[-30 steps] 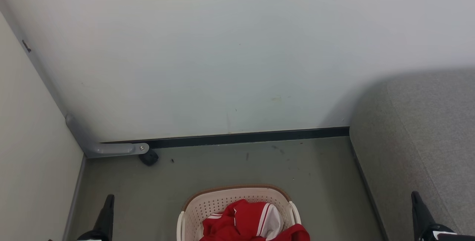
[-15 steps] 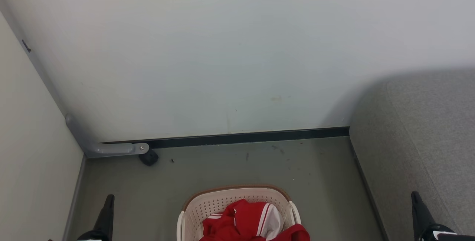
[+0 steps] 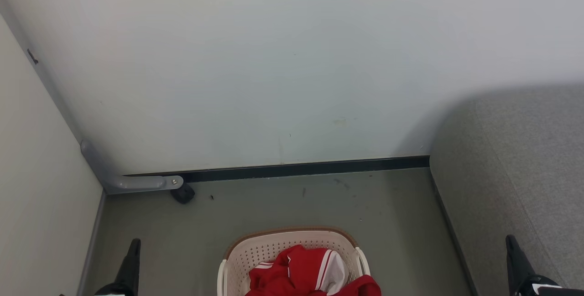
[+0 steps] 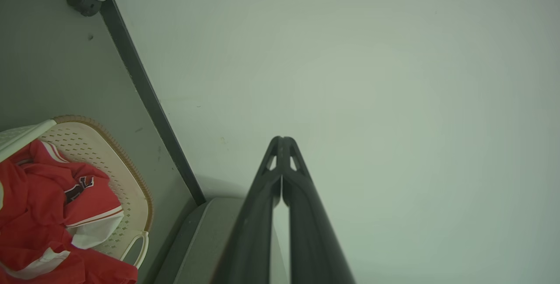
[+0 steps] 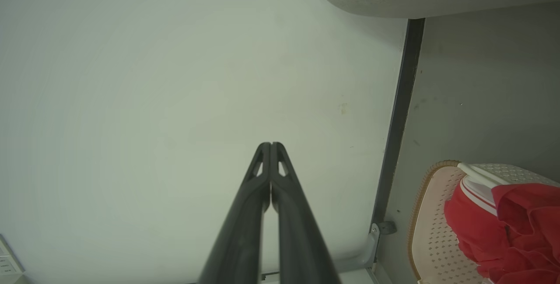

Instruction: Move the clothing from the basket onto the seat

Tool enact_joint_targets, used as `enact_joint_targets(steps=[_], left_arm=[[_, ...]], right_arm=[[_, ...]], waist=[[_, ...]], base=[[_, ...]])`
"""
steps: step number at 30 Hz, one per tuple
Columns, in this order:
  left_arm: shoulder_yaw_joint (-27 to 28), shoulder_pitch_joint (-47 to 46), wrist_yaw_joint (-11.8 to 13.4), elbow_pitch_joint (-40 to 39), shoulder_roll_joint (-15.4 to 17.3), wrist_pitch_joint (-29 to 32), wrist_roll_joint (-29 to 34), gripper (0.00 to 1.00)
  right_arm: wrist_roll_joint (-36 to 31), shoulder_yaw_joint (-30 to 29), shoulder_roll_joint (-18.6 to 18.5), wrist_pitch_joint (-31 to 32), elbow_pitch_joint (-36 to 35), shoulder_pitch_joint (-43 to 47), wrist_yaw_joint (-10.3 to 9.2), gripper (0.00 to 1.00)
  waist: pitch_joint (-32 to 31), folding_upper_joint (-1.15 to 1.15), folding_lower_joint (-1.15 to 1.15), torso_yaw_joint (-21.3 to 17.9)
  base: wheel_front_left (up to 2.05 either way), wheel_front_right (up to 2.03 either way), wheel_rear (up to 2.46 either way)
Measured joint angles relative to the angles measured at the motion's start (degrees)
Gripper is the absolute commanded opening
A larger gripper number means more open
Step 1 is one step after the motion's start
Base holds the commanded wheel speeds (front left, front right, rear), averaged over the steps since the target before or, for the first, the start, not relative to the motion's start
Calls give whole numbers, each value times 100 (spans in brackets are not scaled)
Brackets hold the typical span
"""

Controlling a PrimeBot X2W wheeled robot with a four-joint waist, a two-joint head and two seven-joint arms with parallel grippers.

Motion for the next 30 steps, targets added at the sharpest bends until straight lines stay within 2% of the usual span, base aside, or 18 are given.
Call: enact_joint_targets(steps=[29, 30], left_arm=[[0, 1, 0, 2, -1, 0, 0, 0], [-5, 26, 3, 40, -8, -1, 0, 100]], right_arm=[[0, 0, 0, 0, 2, 0, 0, 0], [-2, 8, 9, -1, 44, 16, -3, 100]], waist=[[0, 0, 1, 0], [0, 0, 1, 0]], base=[[0, 0, 0], [0, 0, 0]])
